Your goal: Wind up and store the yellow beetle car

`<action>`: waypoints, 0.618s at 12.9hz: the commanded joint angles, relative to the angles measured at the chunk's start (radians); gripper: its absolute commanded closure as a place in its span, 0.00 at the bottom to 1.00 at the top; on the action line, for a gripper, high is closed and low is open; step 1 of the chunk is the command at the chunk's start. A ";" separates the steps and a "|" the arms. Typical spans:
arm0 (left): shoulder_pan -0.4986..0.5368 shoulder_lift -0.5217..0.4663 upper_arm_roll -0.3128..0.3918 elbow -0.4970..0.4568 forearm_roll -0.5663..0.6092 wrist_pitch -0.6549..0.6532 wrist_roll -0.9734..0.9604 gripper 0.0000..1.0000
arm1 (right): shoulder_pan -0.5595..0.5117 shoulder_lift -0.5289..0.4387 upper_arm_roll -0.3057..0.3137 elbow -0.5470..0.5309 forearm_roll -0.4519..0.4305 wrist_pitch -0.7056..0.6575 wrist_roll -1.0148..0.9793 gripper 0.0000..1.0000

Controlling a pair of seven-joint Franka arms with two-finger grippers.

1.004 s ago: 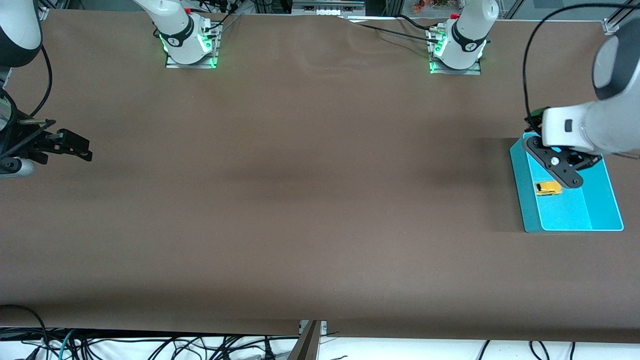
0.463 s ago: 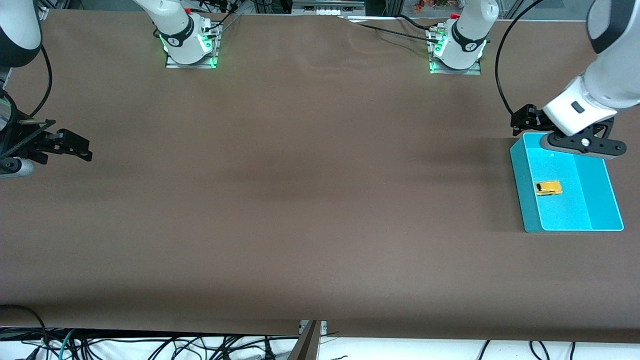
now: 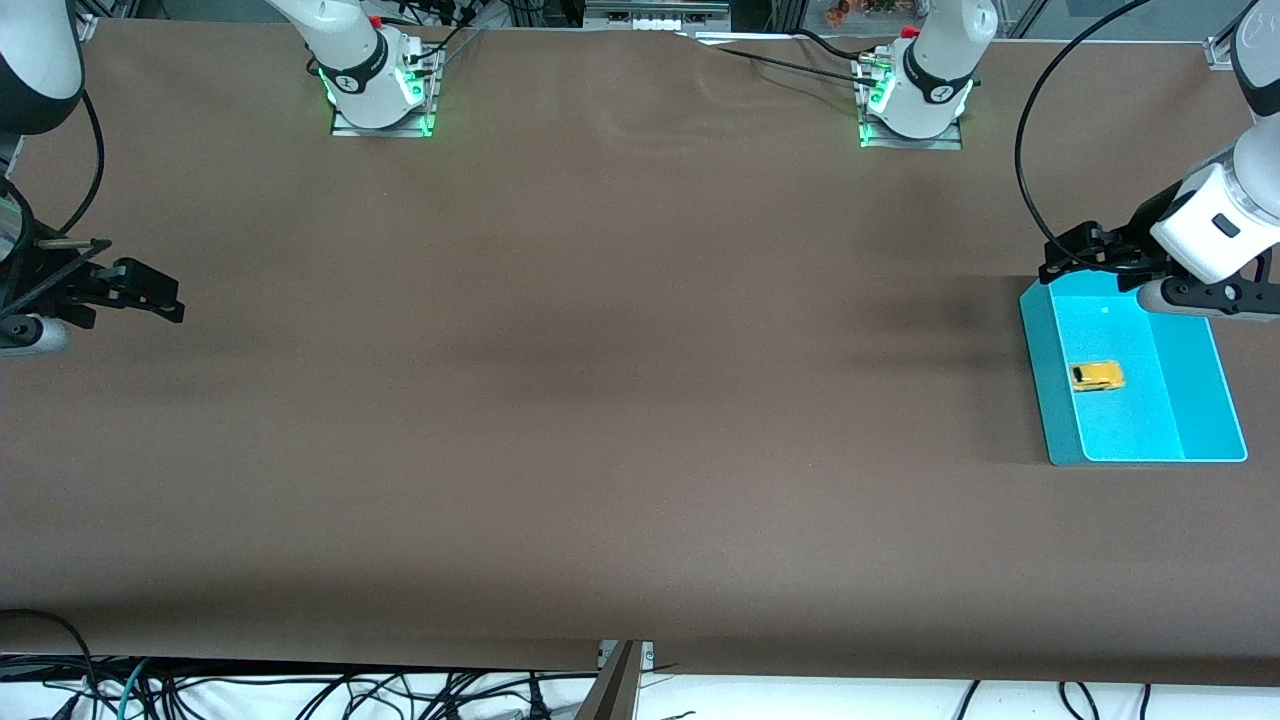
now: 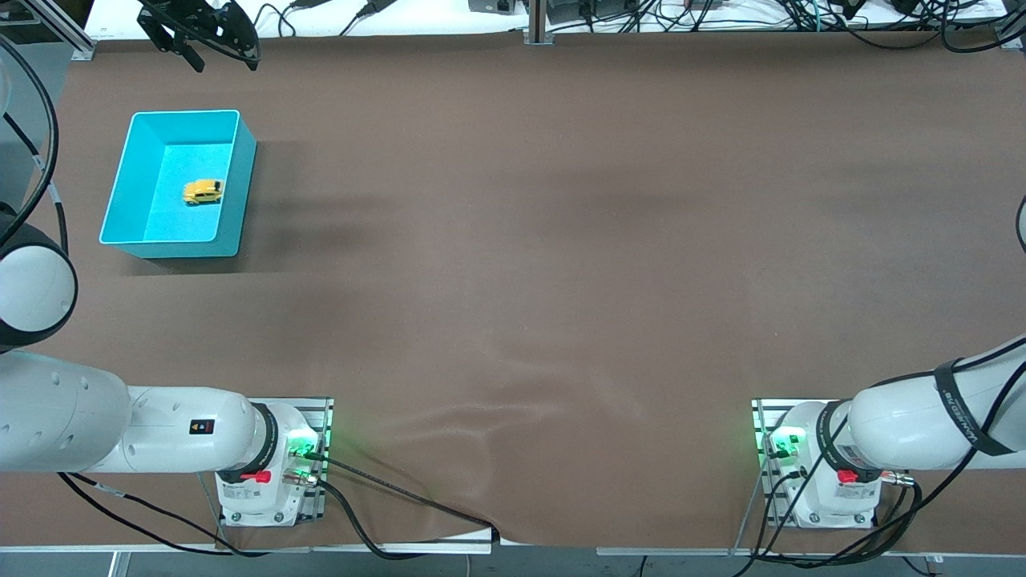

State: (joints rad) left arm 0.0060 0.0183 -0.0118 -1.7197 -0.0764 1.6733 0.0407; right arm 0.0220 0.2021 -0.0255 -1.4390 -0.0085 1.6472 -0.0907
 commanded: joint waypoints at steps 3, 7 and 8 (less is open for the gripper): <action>-0.006 -0.024 -0.001 -0.029 0.020 0.005 -0.021 0.00 | -0.001 -0.010 0.004 -0.008 -0.004 0.005 0.012 0.00; -0.007 -0.024 -0.001 -0.026 0.064 0.006 -0.024 0.00 | -0.001 -0.010 0.002 -0.008 -0.002 0.005 0.012 0.00; -0.011 -0.026 -0.001 -0.020 0.101 0.006 -0.024 0.00 | -0.001 -0.010 0.002 -0.008 -0.002 0.005 0.012 0.00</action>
State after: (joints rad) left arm 0.0058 0.0167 -0.0139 -1.7283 -0.0355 1.6732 0.0286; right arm 0.0221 0.2021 -0.0255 -1.4390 -0.0085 1.6472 -0.0903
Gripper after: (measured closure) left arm 0.000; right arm 0.000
